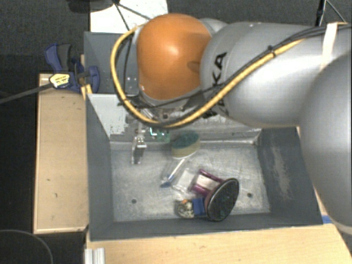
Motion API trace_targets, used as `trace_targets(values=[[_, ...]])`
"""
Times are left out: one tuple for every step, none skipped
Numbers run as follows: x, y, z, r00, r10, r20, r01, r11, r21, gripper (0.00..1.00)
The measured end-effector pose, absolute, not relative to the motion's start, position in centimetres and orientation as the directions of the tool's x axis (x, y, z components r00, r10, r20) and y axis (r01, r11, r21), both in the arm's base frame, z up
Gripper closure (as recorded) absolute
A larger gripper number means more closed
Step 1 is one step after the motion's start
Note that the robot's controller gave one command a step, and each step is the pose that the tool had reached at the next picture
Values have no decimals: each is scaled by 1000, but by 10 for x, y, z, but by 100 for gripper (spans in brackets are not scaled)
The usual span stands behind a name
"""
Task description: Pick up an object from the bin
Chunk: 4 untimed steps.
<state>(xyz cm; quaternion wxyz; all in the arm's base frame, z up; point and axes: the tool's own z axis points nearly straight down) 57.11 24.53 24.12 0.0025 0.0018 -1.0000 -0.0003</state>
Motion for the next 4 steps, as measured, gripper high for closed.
trace_targets(values=[[567,169,218,-1000,-22,0,-22,1000,-4,0],[577,68,118,-939,-343,-2,-343,939,0,0],[578,71,121,-940,-341,-8,-341,940,1,100],[583,62,231,-943,-334,-12,-334,943,-3,100]])
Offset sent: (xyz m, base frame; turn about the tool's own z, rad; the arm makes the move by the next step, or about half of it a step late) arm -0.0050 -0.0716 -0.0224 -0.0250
